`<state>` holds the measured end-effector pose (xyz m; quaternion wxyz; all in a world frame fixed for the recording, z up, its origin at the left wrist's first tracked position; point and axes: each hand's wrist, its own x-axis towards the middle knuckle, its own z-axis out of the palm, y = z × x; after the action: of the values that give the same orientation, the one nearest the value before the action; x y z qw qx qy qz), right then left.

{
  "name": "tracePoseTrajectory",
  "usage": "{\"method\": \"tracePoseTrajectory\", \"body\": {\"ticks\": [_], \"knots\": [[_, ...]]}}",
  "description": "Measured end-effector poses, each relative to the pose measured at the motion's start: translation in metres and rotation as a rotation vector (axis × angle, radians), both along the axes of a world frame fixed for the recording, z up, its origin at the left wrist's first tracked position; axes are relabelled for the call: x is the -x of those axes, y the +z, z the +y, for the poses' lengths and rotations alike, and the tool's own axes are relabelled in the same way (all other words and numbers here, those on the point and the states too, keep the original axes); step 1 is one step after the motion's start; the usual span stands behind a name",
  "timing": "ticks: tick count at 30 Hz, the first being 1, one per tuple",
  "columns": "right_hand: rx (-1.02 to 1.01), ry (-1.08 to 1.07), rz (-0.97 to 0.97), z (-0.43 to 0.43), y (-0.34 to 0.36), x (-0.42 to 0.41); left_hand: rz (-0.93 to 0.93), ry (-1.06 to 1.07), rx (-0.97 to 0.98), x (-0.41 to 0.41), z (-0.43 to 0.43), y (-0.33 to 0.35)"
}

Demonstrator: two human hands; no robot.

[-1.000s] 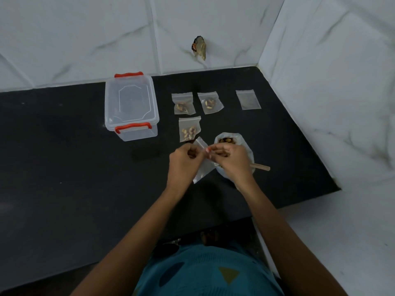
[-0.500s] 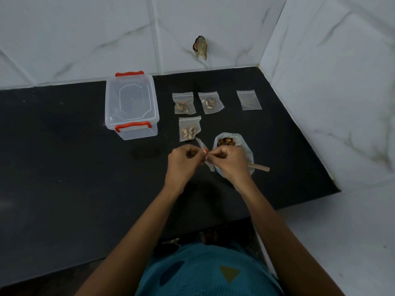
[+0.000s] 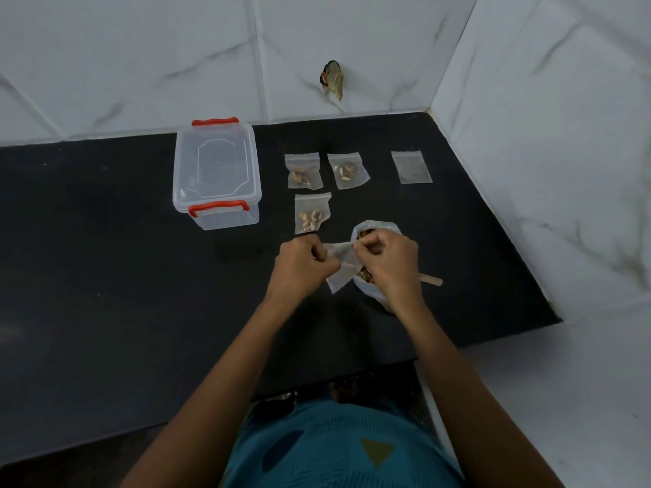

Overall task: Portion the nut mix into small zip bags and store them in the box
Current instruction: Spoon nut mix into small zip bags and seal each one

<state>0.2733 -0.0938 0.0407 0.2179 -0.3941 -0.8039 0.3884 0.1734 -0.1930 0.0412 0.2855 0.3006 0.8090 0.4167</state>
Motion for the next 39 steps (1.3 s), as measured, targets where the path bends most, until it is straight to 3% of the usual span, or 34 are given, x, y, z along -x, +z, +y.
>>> {"method": "tracePoseTrajectory", "body": {"ticks": [6, 12, 18, 21, 23, 26, 29, 31, 34, 39], "knots": [[0.038, 0.221, -0.145, 0.000, -0.004, 0.001, 0.084, -0.016, -0.012, 0.001, 0.002, 0.005], [-0.191, 0.106, -0.284, 0.005, -0.015, 0.002, 0.096, -0.255, 0.330, -0.003, 0.007, 0.011], [0.083, 0.141, -0.106, 0.012, -0.002, -0.008, 0.160, -0.107, 0.015, 0.004, 0.006, 0.008], [0.137, 0.125, -0.062, 0.010, 0.002, -0.009, -0.020, -0.121, -0.125, 0.005, 0.007, 0.003], [0.152, 0.085, -0.059, 0.009, 0.002, -0.008, -0.041, -0.244, -0.150, 0.005, 0.006, -0.002], [0.116, 0.052, -0.070, 0.008, 0.003, -0.006, 0.165, -0.403, -0.097, -0.002, 0.006, -0.016], [0.095, 0.064, -0.072, 0.004, 0.003, -0.005, 0.377, -0.361, -0.116, -0.011, 0.012, -0.032], [0.081, 0.075, -0.072, 0.000, 0.002, -0.005, 0.419, -0.300, -0.209, -0.013, 0.014, -0.037], [0.074, 0.086, -0.061, -0.002, 0.002, -0.007, 0.304, -0.205, -0.343, -0.010, 0.013, -0.037], [0.087, 0.094, -0.047, 0.001, 0.003, -0.010, 0.120, -0.216, -0.356, -0.006, 0.012, -0.042]]}}
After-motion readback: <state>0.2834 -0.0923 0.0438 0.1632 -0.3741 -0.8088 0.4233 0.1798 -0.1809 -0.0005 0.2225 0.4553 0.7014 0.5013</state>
